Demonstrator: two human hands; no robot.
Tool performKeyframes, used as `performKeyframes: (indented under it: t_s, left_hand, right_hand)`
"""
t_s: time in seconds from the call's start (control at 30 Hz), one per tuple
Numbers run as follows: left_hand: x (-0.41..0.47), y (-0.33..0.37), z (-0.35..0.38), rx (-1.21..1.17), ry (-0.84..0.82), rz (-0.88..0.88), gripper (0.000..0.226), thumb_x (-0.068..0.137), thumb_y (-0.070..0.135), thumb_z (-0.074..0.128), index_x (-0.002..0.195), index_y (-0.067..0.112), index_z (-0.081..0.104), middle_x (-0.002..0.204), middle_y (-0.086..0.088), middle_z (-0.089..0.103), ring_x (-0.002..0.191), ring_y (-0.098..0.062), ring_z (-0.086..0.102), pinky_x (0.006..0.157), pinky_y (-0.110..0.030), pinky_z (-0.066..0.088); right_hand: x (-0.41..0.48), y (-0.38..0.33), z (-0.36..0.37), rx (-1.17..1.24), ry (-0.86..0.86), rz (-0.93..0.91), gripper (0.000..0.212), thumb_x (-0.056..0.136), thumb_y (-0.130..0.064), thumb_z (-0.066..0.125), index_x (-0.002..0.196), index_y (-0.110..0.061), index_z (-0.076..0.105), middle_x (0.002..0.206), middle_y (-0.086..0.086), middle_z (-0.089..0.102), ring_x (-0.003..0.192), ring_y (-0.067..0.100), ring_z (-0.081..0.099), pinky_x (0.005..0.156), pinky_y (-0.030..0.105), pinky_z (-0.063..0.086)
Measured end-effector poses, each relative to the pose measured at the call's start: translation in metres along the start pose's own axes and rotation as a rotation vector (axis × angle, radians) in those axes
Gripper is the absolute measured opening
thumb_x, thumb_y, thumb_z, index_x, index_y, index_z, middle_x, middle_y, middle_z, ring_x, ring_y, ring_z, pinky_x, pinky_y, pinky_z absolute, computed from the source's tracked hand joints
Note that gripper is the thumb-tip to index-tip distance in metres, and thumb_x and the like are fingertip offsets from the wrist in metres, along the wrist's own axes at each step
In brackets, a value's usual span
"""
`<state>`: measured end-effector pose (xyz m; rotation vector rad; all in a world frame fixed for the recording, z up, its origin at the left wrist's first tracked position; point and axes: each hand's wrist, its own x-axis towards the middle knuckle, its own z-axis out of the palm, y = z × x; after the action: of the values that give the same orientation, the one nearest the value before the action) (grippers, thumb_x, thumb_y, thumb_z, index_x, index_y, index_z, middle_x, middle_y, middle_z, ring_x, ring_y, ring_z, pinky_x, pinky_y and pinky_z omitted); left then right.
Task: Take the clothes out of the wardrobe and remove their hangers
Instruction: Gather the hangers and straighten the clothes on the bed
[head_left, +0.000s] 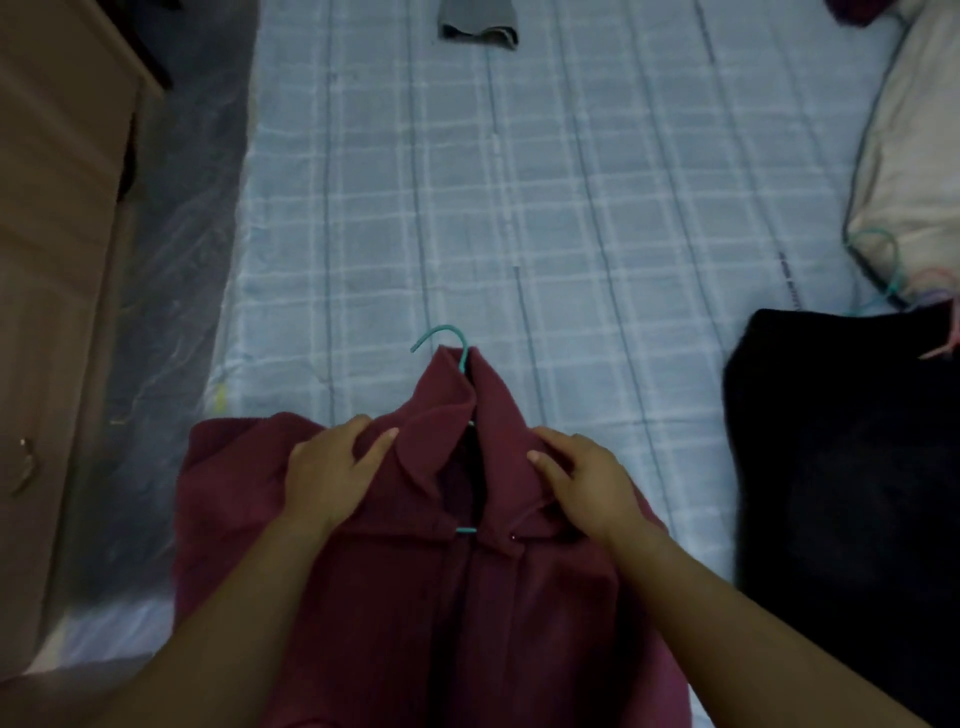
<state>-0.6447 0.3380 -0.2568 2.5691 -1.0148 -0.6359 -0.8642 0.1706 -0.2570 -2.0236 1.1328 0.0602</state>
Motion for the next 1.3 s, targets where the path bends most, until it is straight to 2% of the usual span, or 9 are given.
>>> performKeyframes:
  t_s: [0.13, 0.27, 0.4, 0.53, 0.63, 0.77, 0.97, 1.13, 1.3]
  left_hand:
    - [-0.071, 0.011, -0.022, -0.107, 0.064, -0.015, 0.037, 0.084, 0.059, 0.048, 0.084, 0.025, 0.061, 0.08, 0.002, 0.07, 0.081, -0.024, 0.066, 0.077, -0.039, 0.048]
    - [-0.136, 0.032, -0.051, -0.14, 0.081, 0.058, 0.024, 0.087, 0.046, 0.058, 0.082, 0.022, 0.059, 0.075, 0.005, 0.067, 0.075, -0.02, 0.066, 0.072, -0.038, 0.048]
    - [-0.198, 0.081, -0.078, -0.126, 0.12, 0.171, 0.013, 0.086, 0.035, 0.063, 0.08, 0.025, 0.055, 0.069, 0.012, 0.061, 0.073, -0.021, 0.064, 0.067, -0.034, 0.043]
    - [-0.275, 0.148, -0.086, -0.037, 0.215, 0.342, 0.028, 0.086, 0.046, 0.06, 0.079, 0.02, 0.053, 0.071, -0.004, 0.065, 0.074, -0.032, 0.064, 0.068, -0.038, 0.043]
    - [-0.337, 0.195, -0.084, -0.019, 0.223, 0.484, 0.038, 0.079, 0.06, 0.05, 0.076, 0.021, 0.052, 0.067, -0.001, 0.064, 0.071, -0.031, 0.063, 0.069, -0.041, 0.047]
    - [-0.408, 0.259, -0.066, -0.047, 0.112, 0.655, 0.034, 0.078, 0.059, 0.059, 0.081, 0.025, 0.057, 0.07, 0.006, 0.064, 0.07, -0.023, 0.062, 0.074, -0.041, 0.049]
    - [-0.485, 0.367, -0.022, -0.174, -0.048, 0.841, 0.031, 0.076, 0.053, 0.062, 0.074, 0.023, 0.056, 0.064, 0.009, 0.059, 0.064, -0.012, 0.058, 0.061, -0.034, 0.044]
    - [-0.513, 0.447, 0.015, -0.294, -0.152, 0.921, 0.026, 0.079, 0.044, 0.066, 0.07, 0.022, 0.056, 0.062, 0.009, 0.06, 0.063, -0.002, 0.057, 0.056, -0.016, 0.039]
    - [-0.517, 0.538, 0.058, -0.34, -0.243, 1.009, 0.023, 0.083, 0.038, 0.065, 0.074, 0.019, 0.058, 0.065, 0.006, 0.063, 0.065, -0.003, 0.059, 0.056, -0.014, 0.04]
  right_hand:
    - [-0.059, -0.012, -0.02, 0.073, 0.024, -0.058, 0.032, 0.087, -0.031, 0.063, 0.119, -0.025, 0.063, 0.095, 0.005, 0.067, 0.092, 0.02, 0.061, 0.084, 0.027, 0.045]
    - [-0.131, -0.021, -0.05, 0.121, 0.088, -0.118, 0.031, 0.086, -0.028, 0.065, 0.117, -0.026, 0.065, 0.092, 0.005, 0.067, 0.088, 0.019, 0.062, 0.084, 0.033, 0.048]
    - [-0.219, -0.01, -0.086, 0.174, 0.256, -0.152, 0.031, 0.084, -0.026, 0.068, 0.114, -0.028, 0.066, 0.098, 0.001, 0.069, 0.092, 0.015, 0.063, 0.086, 0.024, 0.046]
    - [-0.331, 0.017, -0.115, 0.147, 0.545, -0.129, 0.029, 0.083, -0.027, 0.069, 0.112, -0.026, 0.068, 0.102, -0.001, 0.071, 0.093, 0.016, 0.065, 0.08, 0.025, 0.048]
    - [-0.42, 0.048, -0.127, 0.194, 0.692, -0.098, 0.03, 0.082, -0.028, 0.07, 0.112, -0.029, 0.067, 0.105, -0.006, 0.07, 0.096, 0.012, 0.064, 0.083, 0.027, 0.05]
    - [-0.524, 0.104, -0.134, 0.278, 0.812, -0.001, 0.031, 0.081, -0.022, 0.071, 0.111, -0.027, 0.068, 0.108, -0.011, 0.068, 0.1, 0.005, 0.062, 0.089, 0.018, 0.044]
    - [-0.627, 0.173, -0.188, 0.26, 1.161, 0.095, 0.03, 0.079, -0.008, 0.072, 0.106, -0.019, 0.07, 0.089, -0.012, 0.064, 0.085, 0.0, 0.057, 0.081, 0.006, 0.04]
    - [-0.67, 0.233, -0.251, 0.159, 1.258, 0.09, 0.03, 0.079, -0.007, 0.071, 0.106, -0.02, 0.07, 0.09, -0.01, 0.064, 0.085, 0.001, 0.057, 0.082, 0.007, 0.039]
    - [-0.685, 0.299, -0.318, 0.072, 1.354, 0.115, 0.026, 0.08, -0.013, 0.069, 0.105, -0.018, 0.07, 0.089, -0.005, 0.066, 0.082, 0.009, 0.058, 0.082, 0.013, 0.041]
